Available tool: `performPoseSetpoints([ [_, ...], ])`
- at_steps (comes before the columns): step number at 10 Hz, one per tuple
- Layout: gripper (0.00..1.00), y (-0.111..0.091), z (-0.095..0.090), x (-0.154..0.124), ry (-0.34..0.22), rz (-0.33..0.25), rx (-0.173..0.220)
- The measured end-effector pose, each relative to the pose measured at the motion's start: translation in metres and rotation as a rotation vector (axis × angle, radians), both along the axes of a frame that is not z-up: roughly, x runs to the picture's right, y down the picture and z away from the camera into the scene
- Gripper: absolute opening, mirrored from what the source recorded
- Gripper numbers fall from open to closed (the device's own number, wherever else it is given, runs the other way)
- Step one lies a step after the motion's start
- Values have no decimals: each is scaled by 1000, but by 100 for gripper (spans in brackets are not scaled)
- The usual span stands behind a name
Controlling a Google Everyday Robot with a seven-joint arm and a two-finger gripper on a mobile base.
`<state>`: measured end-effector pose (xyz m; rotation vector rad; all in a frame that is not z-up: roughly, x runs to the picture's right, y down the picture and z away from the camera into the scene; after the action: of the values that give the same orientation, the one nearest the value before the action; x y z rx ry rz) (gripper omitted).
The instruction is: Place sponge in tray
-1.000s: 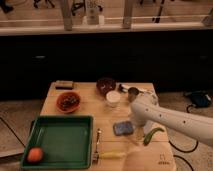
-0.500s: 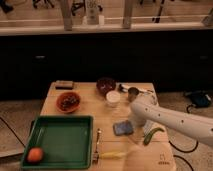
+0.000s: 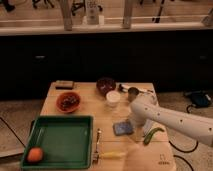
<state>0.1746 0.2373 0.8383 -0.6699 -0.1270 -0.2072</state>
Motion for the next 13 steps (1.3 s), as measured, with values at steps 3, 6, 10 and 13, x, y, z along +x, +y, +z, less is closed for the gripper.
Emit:
performPoseSetpoints([
  [3,80,2,3,2,-6,-4,-6],
  [6,76,3,7,4,-11,-8,-9],
  [10,75,2,11,3,-17,-18,-14],
  [13,67,2,11,4,-19,-21,-14],
])
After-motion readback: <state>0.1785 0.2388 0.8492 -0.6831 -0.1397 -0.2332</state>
